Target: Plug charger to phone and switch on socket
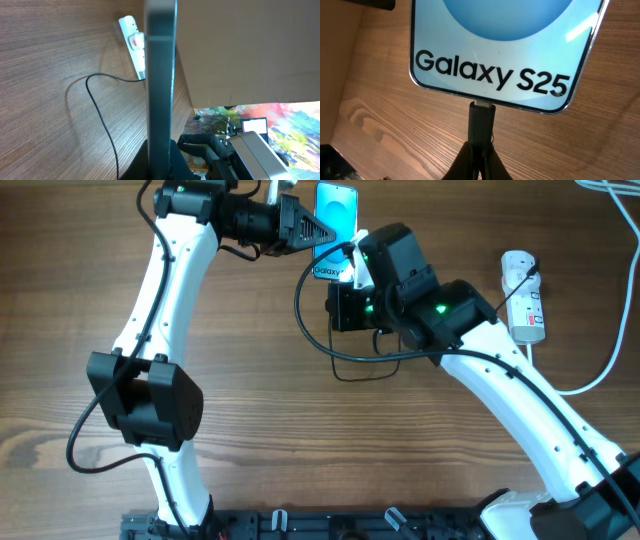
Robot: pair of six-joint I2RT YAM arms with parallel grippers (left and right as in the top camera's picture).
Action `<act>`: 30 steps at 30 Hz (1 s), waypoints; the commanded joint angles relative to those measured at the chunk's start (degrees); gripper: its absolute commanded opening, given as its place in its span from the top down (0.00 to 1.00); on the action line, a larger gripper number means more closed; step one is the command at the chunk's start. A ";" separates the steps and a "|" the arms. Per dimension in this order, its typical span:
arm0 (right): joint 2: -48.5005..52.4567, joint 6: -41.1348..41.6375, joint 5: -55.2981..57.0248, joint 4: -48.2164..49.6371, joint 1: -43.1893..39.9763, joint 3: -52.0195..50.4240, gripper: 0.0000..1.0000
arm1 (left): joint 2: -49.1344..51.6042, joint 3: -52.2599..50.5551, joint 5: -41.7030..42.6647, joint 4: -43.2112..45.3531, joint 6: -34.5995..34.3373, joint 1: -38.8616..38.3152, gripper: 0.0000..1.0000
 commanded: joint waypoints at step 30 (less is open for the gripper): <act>0.68 -1.49 3.26 -8.26 -1.40 5.64 0.31 | -1.46 0.15 -11.54 -1.40 -2.10 0.44 0.96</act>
